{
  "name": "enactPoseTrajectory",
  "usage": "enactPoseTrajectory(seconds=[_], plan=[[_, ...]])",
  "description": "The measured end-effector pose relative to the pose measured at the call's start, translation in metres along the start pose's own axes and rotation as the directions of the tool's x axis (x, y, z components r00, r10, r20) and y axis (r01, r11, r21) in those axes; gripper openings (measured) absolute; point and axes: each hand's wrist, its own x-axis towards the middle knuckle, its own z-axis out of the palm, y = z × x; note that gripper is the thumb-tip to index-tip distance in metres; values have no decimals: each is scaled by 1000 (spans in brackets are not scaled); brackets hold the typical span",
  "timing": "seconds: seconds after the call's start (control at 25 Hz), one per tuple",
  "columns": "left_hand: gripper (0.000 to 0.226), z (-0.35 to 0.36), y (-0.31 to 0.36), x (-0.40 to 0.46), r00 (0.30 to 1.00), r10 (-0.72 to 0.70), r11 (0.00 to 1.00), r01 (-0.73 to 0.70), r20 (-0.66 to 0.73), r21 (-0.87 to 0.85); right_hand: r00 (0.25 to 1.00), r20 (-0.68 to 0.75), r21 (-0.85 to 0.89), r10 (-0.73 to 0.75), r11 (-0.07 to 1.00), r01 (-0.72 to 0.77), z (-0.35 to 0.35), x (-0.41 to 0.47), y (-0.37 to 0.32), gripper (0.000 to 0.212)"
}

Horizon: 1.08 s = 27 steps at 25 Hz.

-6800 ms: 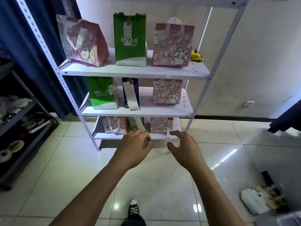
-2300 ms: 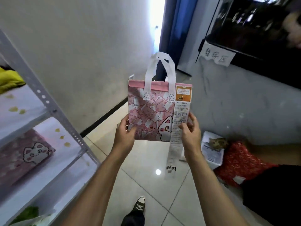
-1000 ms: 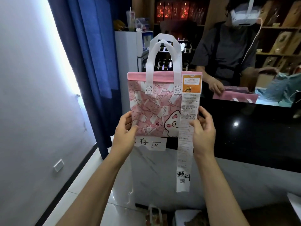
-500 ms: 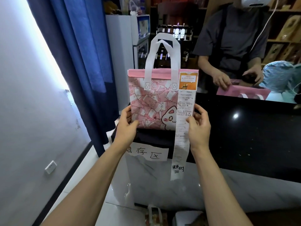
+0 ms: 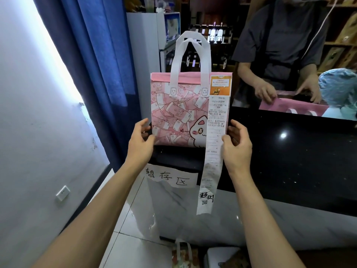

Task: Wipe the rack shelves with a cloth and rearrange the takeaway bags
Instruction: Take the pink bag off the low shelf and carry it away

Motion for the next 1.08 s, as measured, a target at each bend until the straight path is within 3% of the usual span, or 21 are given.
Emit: enactPoseTrajectory(seconds=[0.28,0.44,0.52,0.76,0.96,1.08], plan=[[36,-1,8,-45,994,93,971,-103,57,217,986,100,-270,-132,950,154,-23,-34,-8,45],[30,-5,12,-80,972,184,885,-228,144,406,947,170,-469,-273,823,321,-28,-62,-12,34],[27,-12,8,-100,975,164,836,-218,151,504,929,258,-515,-264,776,364,-24,-84,-15,25],[23,-52,-11,-146,990,83,699,-139,114,702,787,600,-467,-145,735,491,18,-130,-21,33],[39,-126,-21,-157,998,38,611,12,-45,792,697,701,-387,-151,740,550,90,-166,-47,39],[37,-178,-30,-162,985,16,613,124,-169,780,596,783,-289,-181,742,605,143,-194,-65,41]])
